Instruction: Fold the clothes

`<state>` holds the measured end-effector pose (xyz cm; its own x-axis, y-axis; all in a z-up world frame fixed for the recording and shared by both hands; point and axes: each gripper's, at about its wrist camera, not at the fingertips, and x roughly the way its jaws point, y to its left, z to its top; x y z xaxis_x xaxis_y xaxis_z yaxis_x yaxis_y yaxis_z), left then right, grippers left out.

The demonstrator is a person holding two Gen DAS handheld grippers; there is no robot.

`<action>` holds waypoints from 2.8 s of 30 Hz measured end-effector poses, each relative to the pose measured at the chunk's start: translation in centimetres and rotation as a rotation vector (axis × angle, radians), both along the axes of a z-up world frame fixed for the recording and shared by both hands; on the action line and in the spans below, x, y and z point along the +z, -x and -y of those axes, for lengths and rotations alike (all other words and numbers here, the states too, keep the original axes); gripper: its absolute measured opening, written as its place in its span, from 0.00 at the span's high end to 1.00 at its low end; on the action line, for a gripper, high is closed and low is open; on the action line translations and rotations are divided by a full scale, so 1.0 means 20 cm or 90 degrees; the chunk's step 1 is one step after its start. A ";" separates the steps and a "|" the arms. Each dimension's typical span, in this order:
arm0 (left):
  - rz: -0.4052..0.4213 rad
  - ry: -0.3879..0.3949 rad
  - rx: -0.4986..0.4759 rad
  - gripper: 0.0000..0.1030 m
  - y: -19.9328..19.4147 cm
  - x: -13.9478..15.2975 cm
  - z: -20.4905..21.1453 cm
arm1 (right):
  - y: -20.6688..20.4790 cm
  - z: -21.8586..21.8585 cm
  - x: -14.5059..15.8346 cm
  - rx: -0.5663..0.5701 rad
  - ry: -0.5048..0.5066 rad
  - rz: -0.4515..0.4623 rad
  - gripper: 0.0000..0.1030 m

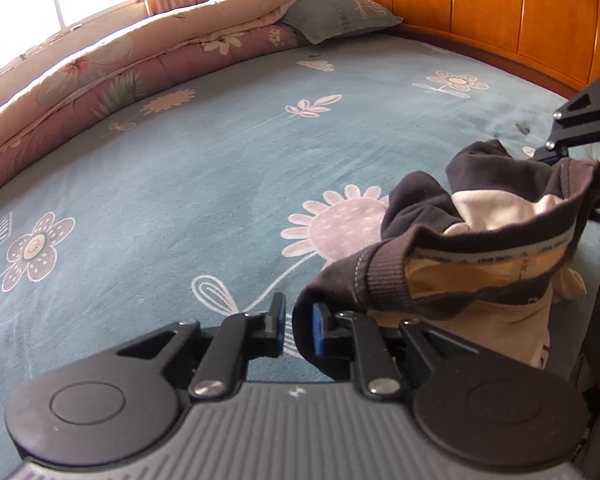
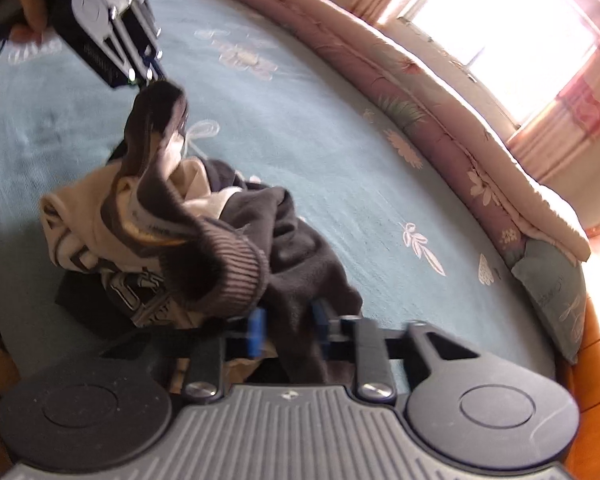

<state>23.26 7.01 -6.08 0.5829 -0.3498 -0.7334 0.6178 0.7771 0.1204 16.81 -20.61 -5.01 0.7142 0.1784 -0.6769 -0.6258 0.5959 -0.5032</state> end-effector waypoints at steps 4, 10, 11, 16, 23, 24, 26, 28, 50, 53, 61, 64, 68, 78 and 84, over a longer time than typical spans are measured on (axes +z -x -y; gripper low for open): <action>0.019 0.001 0.004 0.91 0.00 0.01 0.00 | -0.07 0.04 0.04 -0.035 -0.021 0.004 0.95; 0.033 0.019 0.019 0.92 -0.05 0.03 0.00 | -0.26 0.16 0.12 -0.122 -0.040 0.043 0.95; 0.032 0.022 0.021 0.92 -0.06 0.02 0.01 | -0.30 0.18 0.12 -0.135 -0.047 0.041 0.95; 0.025 0.024 0.034 0.92 -0.13 0.00 0.02 | -0.50 0.28 0.10 -0.195 -0.067 0.026 0.94; 0.004 0.067 0.073 0.91 -0.29 -0.04 0.00 | -0.84 0.43 0.08 -0.284 -0.105 -0.001 0.94; -0.002 0.080 0.079 0.91 -0.30 -0.04 -0.01 | -0.89 0.45 0.07 -0.294 -0.105 -0.002 0.94; -0.020 0.107 0.089 0.91 -0.34 -0.05 -0.03 | -1.00 0.48 0.05 -0.320 -0.103 -0.010 0.94; -0.050 0.133 0.095 0.89 -0.36 -0.07 -0.04 | -1.10 0.51 0.02 -0.353 -0.099 -0.020 0.94; -0.192 0.231 0.132 0.53 -0.37 -0.11 -0.05 | -0.81 0.37 0.17 -0.232 -0.199 -0.127 0.63; -0.243 0.245 0.157 0.44 -0.35 -0.13 -0.06 | -0.75 0.28 0.18 -0.207 -0.202 -0.145 0.61; -0.344 0.278 0.217 0.41 -0.33 -0.17 -0.11 | -0.60 0.06 0.31 -0.130 -0.257 -0.194 0.46; -0.365 0.306 0.239 0.41 -0.34 -0.16 -0.15 | -0.61 -0.05 0.34 -0.103 -0.289 -0.232 0.41; -0.407 0.375 0.276 0.37 -0.38 -0.15 -0.22 | -0.66 -0.23 0.24 -0.091 -0.266 -0.270 0.41; -0.479 0.426 0.342 0.36 -0.50 -0.26 -0.23 | -0.60 -0.31 0.02 -0.095 -0.241 -0.361 0.95; -0.511 0.444 0.344 0.35 -0.50 -0.33 -0.17 | -0.38 -0.34 0.00 -0.023 -0.257 -0.429 0.96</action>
